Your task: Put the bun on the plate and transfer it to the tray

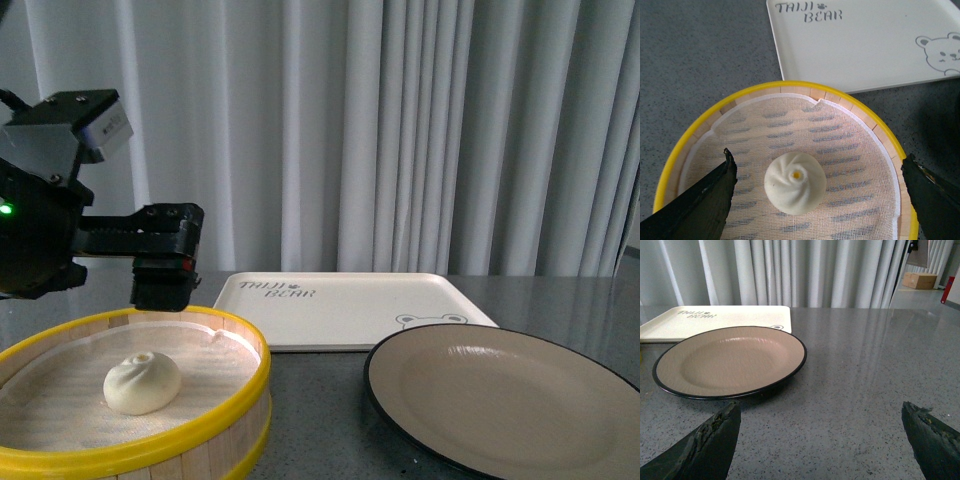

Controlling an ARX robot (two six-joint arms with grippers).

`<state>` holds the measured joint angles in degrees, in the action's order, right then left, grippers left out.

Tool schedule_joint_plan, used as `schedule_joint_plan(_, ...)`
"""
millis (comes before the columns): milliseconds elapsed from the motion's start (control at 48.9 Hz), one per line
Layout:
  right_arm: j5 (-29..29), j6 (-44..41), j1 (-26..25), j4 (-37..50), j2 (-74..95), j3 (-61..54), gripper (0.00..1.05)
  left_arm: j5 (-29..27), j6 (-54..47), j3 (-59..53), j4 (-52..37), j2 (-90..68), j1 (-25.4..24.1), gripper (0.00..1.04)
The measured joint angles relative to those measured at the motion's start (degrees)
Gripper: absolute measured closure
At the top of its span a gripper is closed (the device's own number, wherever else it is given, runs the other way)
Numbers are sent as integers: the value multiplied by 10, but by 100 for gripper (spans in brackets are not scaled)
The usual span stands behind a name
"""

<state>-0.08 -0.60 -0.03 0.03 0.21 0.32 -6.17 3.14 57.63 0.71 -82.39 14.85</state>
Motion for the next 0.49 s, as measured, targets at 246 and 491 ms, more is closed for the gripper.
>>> schedule_joint_plan(246,0,0,0,0,0,0,9,-21,-6,19,10,-45,2,7)
schedule_joint_plan(491,0,0,0,0,0,0,9,-23,-11,32,49,-56,-13,7)
